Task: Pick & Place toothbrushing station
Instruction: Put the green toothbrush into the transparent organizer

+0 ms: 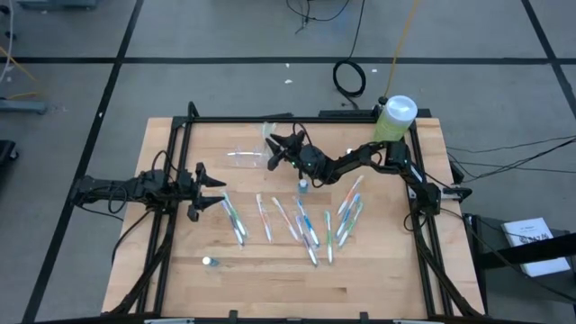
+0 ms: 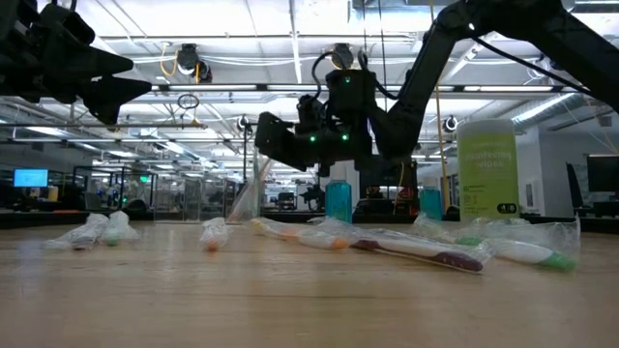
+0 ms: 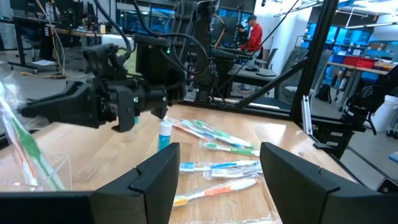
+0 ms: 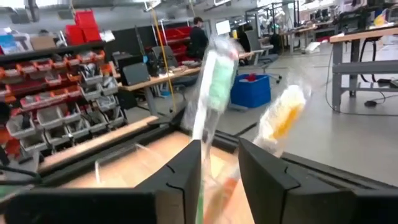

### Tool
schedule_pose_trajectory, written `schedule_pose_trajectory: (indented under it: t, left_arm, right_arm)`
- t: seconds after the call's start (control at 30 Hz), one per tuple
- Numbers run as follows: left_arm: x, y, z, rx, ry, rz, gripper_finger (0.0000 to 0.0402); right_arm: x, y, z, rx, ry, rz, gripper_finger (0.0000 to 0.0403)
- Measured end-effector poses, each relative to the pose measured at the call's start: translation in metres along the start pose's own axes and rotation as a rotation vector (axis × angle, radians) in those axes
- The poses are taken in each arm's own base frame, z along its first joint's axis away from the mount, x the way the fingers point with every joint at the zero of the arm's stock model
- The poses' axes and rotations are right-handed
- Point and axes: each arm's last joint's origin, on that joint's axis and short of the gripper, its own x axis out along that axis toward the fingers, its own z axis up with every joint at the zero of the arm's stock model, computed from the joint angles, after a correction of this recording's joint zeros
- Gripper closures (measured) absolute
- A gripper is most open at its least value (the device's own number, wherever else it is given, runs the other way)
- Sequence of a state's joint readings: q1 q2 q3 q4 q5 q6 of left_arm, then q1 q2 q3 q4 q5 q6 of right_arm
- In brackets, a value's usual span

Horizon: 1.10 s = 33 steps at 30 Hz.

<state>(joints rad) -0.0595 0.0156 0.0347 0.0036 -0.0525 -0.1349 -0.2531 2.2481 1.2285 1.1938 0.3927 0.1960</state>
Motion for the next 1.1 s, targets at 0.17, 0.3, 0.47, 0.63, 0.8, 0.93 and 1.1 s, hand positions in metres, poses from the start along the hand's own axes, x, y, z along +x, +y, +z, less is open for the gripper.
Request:
schedule_pose_trajectory:
  t: [0.17,0.3,0.47,0.63,0.8,0.93,1.1]
  left_arm:
    - [0.0,0.0,0.0,0.0,0.0,0.0,0.0172]
    - [0.0,0.0,0.0,0.0,0.0,0.0,0.0172]
    - [0.0,0.0,0.0,0.0,-0.001,0.0,0.0172]
    - [0.0,0.0,0.0,0.0,0.0,0.0,0.0172]
    - [0.0,0.0,0.0,0.0,-0.001,0.0,0.0172]
    - [0.0,0.0,0.0,0.0,0.0,0.0,0.0172]
    - [0.0,0.0,0.0,0.0,0.0,0.0,0.0172]
  right_arm:
    - [-0.001,0.003,0.003,-0.012,-0.03,0.011,0.0291]
    - [-0.004,0.011,0.007,-0.04,-0.084,0.036,0.0287]
    - [-0.013,0.034,0.024,-0.134,-0.139,0.084,0.0287]
    - [-0.024,0.057,0.043,-0.291,-0.173,0.125,0.0287]
    - [-0.014,0.056,0.061,-0.238,-0.049,0.236,0.0287]
    - [0.014,0.048,0.068,-0.232,0.148,0.252,0.0287]
    - [0.032,0.046,0.081,-0.267,0.207,0.232,0.0287]
